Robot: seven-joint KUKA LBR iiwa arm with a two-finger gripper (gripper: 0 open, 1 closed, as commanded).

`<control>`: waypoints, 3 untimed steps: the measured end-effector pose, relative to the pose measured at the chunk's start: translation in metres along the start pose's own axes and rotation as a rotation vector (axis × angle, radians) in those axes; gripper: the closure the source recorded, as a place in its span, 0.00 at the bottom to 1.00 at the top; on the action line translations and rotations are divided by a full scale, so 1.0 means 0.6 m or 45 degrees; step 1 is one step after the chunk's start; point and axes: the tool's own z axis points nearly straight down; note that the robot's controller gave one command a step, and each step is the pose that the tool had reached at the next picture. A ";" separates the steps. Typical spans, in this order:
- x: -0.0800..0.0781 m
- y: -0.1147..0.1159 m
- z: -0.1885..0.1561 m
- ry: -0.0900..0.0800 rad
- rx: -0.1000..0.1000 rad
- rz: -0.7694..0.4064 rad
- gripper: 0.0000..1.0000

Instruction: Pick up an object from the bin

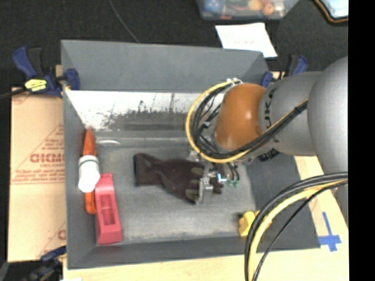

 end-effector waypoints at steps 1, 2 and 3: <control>-0.034 0.002 -0.133 -0.027 0.004 0.234 0.00; -0.003 -0.002 -0.006 -0.004 0.001 0.010 0.00; 0.003 0.116 -0.001 -0.023 0.002 0.412 0.00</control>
Offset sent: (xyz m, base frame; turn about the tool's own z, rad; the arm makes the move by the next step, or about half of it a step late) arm 0.0005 -0.0004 0.0026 0.0077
